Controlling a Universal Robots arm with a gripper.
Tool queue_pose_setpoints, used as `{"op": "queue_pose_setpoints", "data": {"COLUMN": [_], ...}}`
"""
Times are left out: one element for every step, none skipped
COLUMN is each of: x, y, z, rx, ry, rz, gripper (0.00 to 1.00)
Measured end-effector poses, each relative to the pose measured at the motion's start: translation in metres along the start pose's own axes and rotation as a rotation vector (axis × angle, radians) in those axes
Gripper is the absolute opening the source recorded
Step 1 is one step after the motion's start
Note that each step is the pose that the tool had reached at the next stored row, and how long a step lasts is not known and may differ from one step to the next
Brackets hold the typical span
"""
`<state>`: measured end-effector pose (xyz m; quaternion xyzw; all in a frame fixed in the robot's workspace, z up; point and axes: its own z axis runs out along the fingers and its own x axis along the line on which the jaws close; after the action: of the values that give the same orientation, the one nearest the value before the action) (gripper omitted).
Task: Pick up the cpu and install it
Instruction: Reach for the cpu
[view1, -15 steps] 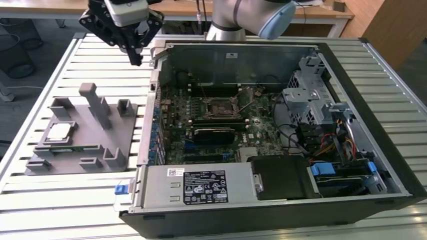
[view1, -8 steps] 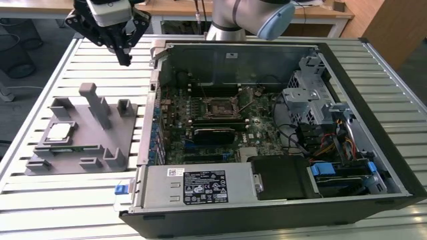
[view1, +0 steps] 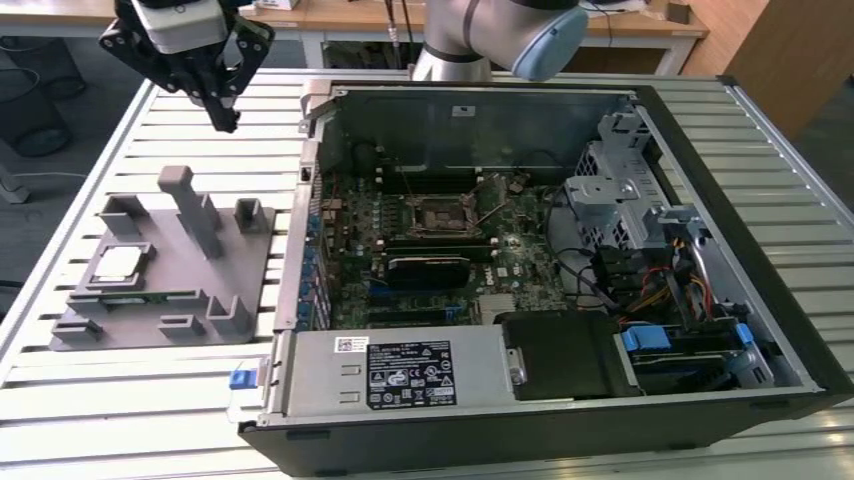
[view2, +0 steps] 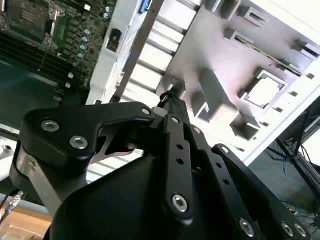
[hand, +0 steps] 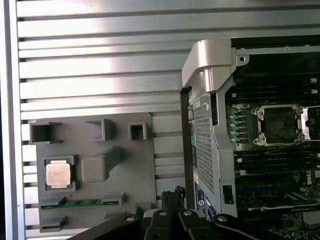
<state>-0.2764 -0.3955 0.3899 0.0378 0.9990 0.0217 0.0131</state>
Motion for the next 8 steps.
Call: {"op": "queue_pose_setpoints", "data": {"x": [0.003, 0.0058, 0.0087, 0.0115, 0.0143, 0.0171, 0.0199, 0.0227], "y": [-0.0002, -0.0003, -0.0005, -0.0007, -0.0009, -0.001, -0.0012, -0.0014], "z": [0.0, 0.0, 0.0, 0.0001, 0.0001, 0.0001, 0.0001, 0.0001], "rx": [0.0, 0.0001, 0.0, 0.0, 0.0, 0.0, 0.0, 0.0], "ry": [-0.0001, 0.0, 0.0, 0.0, 0.0, 0.0, -0.0001, 0.0], "rz": [0.0, 0.0, 0.0, 0.0, 0.0, 0.0, 0.0, 0.0], "gripper": [0.11, 0.11, 0.11, 0.11, 0.11, 0.11, 0.11, 0.11]}}
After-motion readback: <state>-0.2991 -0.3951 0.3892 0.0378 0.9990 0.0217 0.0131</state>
